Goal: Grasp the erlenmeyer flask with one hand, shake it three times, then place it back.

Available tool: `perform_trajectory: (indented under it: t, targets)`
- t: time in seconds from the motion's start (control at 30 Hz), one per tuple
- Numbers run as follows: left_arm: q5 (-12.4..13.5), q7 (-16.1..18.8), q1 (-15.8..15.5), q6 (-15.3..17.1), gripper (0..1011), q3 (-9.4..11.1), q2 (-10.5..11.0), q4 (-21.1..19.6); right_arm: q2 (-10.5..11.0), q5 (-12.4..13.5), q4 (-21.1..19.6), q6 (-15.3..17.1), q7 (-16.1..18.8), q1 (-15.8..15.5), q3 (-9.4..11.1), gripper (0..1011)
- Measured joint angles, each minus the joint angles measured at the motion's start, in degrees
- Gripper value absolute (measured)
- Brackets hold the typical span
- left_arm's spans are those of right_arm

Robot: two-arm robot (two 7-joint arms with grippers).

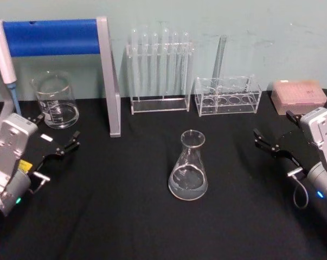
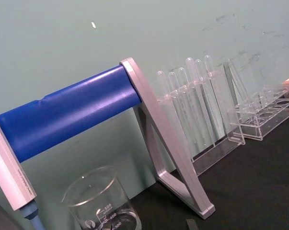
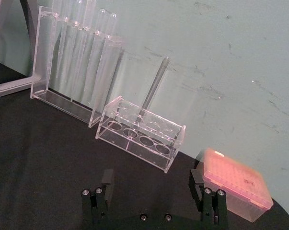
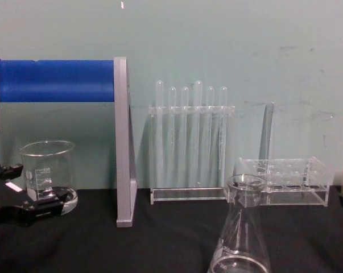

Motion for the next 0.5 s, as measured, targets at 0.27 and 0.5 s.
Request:
perform_trajectory:
  t: [0.27, 0.5]
  targets:
    - [0.0, 0.0, 0.0, 0.0, 1001, 0.0, 0.0, 0.0, 0.05, 0.36, -0.21, 0.03, 0.94, -0.26, 0.5, 1000]
    - [0.0, 0.0, 0.0, 0.0, 1001, 0.0, 0.0, 0.0, 0.72, 4.05, -1.74, -0.03, 5.5, -1.91, 2.73, 1000]
